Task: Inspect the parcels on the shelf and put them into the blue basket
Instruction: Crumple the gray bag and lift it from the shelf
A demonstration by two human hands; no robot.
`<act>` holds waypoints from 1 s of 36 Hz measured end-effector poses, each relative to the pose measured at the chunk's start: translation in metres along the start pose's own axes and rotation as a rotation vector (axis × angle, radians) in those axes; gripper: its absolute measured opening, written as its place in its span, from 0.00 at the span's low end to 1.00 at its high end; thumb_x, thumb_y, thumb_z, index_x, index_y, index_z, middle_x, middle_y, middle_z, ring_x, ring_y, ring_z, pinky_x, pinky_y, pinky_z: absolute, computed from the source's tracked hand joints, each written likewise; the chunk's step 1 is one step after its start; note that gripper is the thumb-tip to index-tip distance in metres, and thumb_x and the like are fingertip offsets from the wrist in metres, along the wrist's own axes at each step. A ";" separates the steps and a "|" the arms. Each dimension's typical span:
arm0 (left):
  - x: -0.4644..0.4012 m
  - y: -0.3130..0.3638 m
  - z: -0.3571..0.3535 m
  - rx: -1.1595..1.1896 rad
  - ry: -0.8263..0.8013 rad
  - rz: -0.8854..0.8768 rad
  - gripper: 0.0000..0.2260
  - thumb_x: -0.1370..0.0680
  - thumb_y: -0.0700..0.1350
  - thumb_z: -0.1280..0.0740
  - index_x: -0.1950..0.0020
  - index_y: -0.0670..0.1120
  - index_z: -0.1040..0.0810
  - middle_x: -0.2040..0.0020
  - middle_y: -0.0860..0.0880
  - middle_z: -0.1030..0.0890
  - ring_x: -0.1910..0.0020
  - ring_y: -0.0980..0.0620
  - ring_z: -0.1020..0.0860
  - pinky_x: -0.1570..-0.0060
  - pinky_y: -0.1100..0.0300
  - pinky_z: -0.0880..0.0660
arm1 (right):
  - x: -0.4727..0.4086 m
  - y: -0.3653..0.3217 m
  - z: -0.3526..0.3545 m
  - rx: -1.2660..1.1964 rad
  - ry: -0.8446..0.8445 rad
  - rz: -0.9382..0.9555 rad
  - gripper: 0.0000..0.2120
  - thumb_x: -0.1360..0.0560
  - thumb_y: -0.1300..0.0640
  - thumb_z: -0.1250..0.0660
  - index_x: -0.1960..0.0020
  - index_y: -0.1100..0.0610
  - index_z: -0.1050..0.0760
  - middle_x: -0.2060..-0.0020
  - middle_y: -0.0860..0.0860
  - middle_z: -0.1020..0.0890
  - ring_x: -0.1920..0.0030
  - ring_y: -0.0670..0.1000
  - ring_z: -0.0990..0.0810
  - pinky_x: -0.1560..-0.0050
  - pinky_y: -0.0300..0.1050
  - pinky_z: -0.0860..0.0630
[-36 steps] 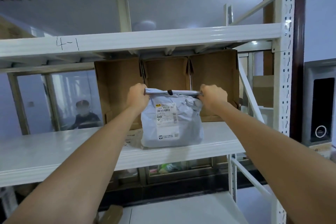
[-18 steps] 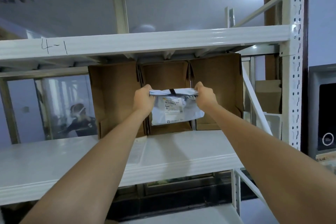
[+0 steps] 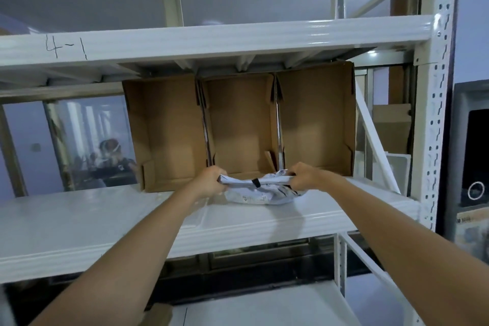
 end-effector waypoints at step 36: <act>-0.033 0.001 -0.103 -0.444 -0.052 0.048 0.25 0.16 0.52 0.53 0.21 0.44 0.50 0.20 0.47 0.52 0.22 0.49 0.51 0.24 0.51 0.52 | -0.043 -0.022 -0.079 0.269 0.158 -0.046 0.28 0.18 0.47 0.56 0.20 0.53 0.52 0.21 0.52 0.57 0.22 0.56 0.61 0.26 0.65 0.57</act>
Point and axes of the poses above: each hand's wrist, its own x-axis away from the middle knuckle, its own z-axis out of the back of the hand, y = z × x, the point moved 8 cm from there along -x, towards the middle knuckle
